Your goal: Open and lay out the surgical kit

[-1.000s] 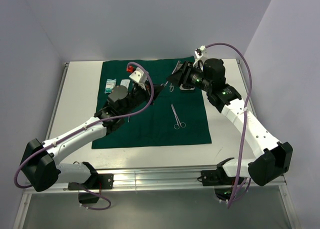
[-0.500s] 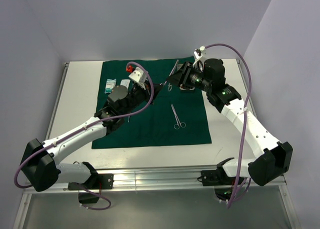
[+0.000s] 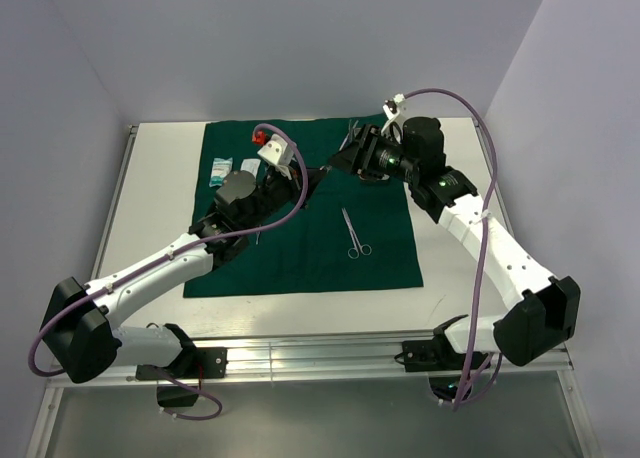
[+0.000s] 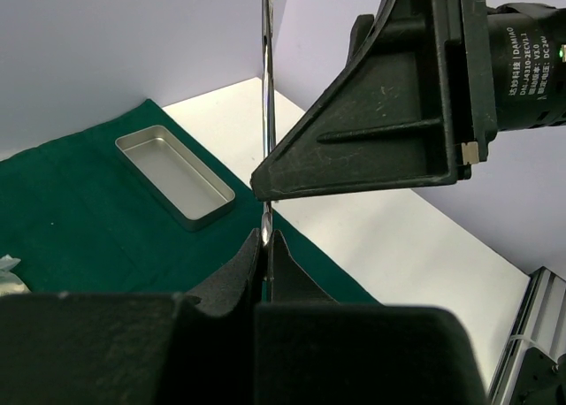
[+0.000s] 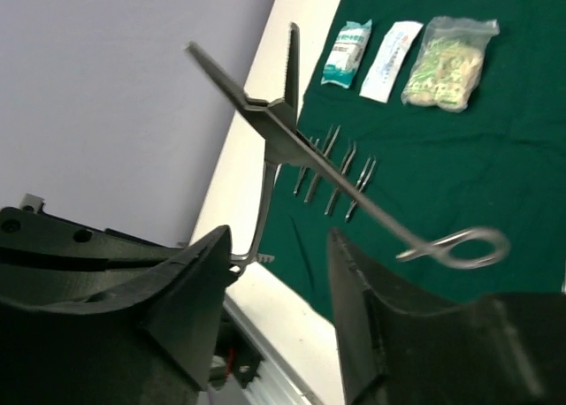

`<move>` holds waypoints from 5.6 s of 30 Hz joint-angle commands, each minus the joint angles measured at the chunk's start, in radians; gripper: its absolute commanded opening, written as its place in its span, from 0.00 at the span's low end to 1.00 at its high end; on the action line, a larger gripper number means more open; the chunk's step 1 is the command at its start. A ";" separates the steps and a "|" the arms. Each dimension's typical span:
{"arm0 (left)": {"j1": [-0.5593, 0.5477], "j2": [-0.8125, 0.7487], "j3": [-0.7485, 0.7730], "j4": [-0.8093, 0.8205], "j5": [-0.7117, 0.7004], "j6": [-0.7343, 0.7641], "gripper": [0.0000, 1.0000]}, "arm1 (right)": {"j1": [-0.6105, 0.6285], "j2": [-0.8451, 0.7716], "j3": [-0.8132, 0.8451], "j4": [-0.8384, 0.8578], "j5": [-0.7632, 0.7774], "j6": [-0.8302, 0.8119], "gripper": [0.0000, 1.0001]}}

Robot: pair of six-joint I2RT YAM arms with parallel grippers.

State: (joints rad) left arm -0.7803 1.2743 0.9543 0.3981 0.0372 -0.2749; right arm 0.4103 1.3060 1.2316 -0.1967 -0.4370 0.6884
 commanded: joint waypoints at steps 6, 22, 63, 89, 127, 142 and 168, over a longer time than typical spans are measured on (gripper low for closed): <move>0.003 -0.013 0.041 0.034 0.009 0.005 0.00 | 0.007 -0.085 0.032 -0.055 0.113 -0.190 0.76; 0.006 -0.012 0.046 0.044 0.105 -0.053 0.00 | -0.001 -0.057 0.028 0.019 0.155 -0.314 0.93; -0.010 0.026 0.064 -0.008 -0.031 0.036 0.01 | 0.024 0.018 0.054 -0.024 0.012 0.008 0.10; 0.320 -0.049 0.199 -0.720 0.216 0.039 0.94 | -0.084 0.182 0.012 -0.501 0.188 -0.564 0.00; 0.716 0.019 0.136 -0.722 0.354 -0.113 0.99 | 0.297 0.914 0.732 -0.699 0.314 -0.176 0.00; 0.731 0.013 0.090 -0.693 0.380 -0.133 0.99 | 0.318 0.947 0.690 -0.719 0.350 -0.069 0.00; 0.743 0.014 0.063 -0.674 0.412 -0.139 0.99 | 0.308 0.983 0.736 -0.728 0.402 -0.053 0.58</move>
State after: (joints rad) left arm -0.0425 1.3128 1.0149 -0.3111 0.4232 -0.4091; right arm 0.7238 2.3116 1.9255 -0.9112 -0.0662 0.6342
